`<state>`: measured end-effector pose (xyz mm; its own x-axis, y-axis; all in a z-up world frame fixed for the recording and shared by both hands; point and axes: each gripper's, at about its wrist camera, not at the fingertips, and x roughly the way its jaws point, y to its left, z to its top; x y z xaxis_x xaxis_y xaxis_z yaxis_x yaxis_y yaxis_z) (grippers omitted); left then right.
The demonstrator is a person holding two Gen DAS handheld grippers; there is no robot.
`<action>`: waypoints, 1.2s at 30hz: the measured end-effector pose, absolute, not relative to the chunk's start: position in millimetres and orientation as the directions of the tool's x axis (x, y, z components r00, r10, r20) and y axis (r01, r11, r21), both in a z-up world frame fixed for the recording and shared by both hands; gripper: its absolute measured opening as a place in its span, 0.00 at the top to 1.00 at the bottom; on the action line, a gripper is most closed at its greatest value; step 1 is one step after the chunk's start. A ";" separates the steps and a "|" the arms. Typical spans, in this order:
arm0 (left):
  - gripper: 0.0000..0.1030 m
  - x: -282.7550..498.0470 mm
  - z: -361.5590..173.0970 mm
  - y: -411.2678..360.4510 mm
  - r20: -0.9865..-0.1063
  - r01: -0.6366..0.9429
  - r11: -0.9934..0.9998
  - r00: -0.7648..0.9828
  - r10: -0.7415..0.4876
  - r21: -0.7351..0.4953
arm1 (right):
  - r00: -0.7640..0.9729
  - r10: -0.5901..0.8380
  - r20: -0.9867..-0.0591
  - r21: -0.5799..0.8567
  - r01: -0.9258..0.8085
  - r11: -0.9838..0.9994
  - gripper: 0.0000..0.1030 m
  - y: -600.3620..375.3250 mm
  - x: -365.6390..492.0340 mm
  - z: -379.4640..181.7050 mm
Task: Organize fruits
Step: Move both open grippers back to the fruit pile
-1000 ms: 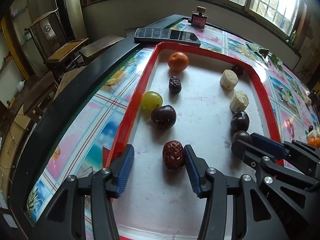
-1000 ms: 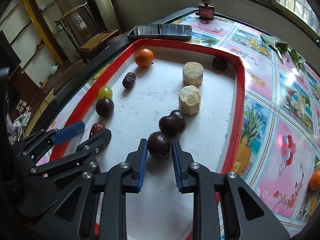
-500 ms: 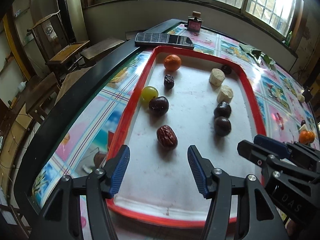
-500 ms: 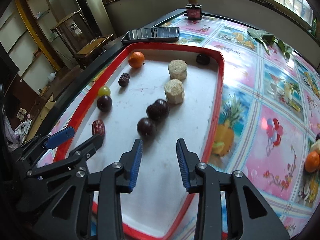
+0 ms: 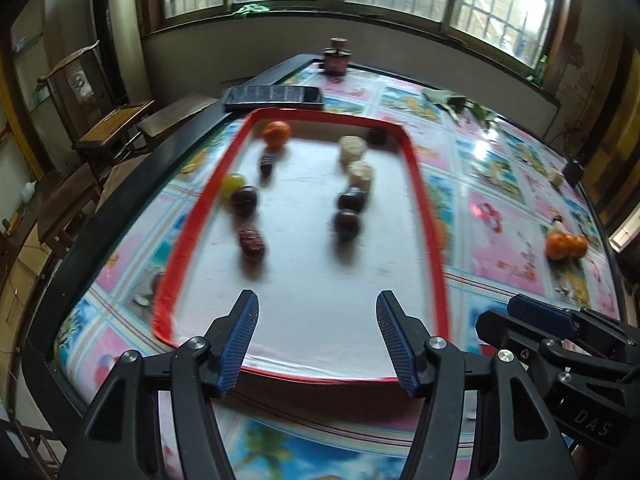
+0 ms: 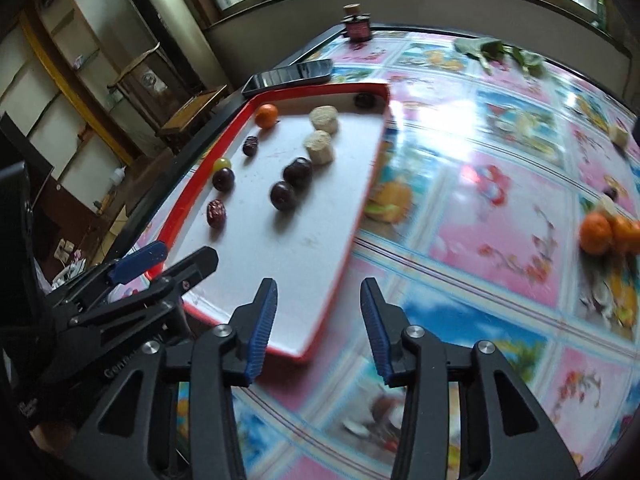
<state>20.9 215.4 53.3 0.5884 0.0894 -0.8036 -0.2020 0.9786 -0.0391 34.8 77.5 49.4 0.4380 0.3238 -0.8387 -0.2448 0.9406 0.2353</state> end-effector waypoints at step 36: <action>0.38 143.6 21.8 -33.1 -0.808 0.173 0.985 0.579 -0.104 -0.003 | 0.540 0.211 -0.815 0.355 0.177 0.918 0.50 -239.9 -18.8 27.7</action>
<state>143.6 -33.1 21.8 0.5794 -0.1045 -0.8083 0.1730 0.9849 -0.0033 -18.8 -239.9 27.7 0.5398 0.2111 -0.8149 0.1769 0.9180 0.3550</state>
